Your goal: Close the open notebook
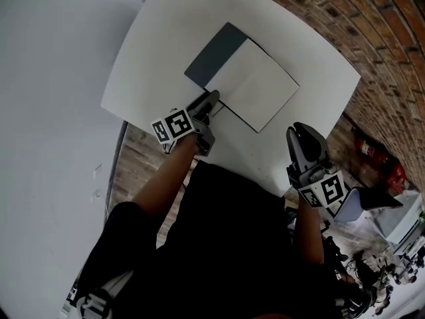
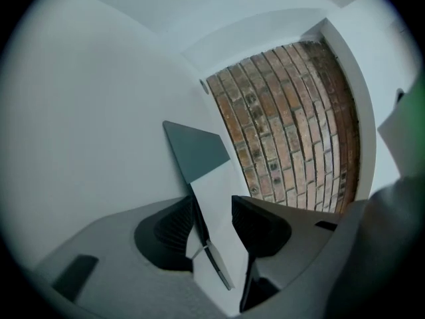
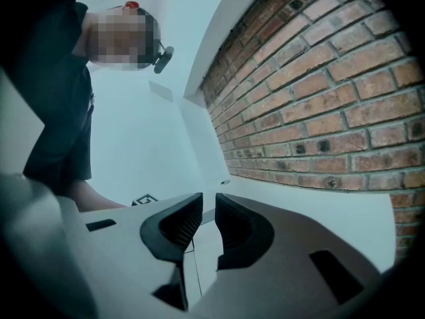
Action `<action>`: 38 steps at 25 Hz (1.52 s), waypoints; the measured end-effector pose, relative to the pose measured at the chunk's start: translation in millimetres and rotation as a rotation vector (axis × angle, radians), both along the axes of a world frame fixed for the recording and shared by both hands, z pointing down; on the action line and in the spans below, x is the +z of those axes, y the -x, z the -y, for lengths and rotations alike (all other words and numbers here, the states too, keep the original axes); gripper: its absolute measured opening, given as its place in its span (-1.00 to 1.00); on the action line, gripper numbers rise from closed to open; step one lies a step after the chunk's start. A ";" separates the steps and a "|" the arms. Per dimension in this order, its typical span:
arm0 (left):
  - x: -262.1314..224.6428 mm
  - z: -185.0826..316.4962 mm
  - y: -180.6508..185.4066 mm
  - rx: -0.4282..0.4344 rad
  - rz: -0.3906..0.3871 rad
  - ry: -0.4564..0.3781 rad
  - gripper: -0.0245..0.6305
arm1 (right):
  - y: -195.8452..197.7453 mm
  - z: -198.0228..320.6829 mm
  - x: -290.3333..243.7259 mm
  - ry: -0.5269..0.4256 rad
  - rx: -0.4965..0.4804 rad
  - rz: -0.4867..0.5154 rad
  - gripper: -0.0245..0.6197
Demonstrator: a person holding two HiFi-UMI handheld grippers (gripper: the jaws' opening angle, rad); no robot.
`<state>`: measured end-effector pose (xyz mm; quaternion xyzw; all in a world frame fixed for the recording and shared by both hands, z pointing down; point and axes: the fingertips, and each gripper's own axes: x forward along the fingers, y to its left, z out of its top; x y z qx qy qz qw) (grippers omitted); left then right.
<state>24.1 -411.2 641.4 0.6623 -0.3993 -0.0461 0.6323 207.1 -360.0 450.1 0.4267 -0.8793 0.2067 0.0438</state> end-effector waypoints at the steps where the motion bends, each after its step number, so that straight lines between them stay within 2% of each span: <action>1: 0.9 -0.1 1.4 -0.008 -0.007 0.001 -0.40 | -0.1 -0.9 0.3 0.001 -0.001 -0.003 -0.73; 5: 3.1 -1.7 6.8 -0.019 -0.044 -0.017 -0.81 | 3.3 -4.6 -1.2 -0.003 -0.005 -0.006 -0.73; 11: -8.1 -3.2 3.0 0.029 -0.058 -0.089 -0.86 | 7.3 -10.2 -5.2 -0.014 -0.006 -0.008 -0.74; 17: -23.3 -7.5 -5.0 0.119 0.013 -0.198 -0.86 | 6.0 -12.6 -11.3 -0.039 -0.010 -0.006 -0.75; 24: -50.8 -16.8 -23.1 0.297 0.200 -0.404 -0.86 | -3.1 -18.9 -16.6 -0.068 -0.061 0.005 -0.77; 32: -56.7 -52.0 -58.8 0.578 0.367 -0.558 -0.86 | -21.2 -26.8 -20.4 -0.086 -0.046 0.013 -0.78; 38: -49.8 -71.8 -87.5 0.806 0.562 -0.686 -0.86 | -42.9 -41.0 -14.7 -0.082 0.005 0.018 -0.79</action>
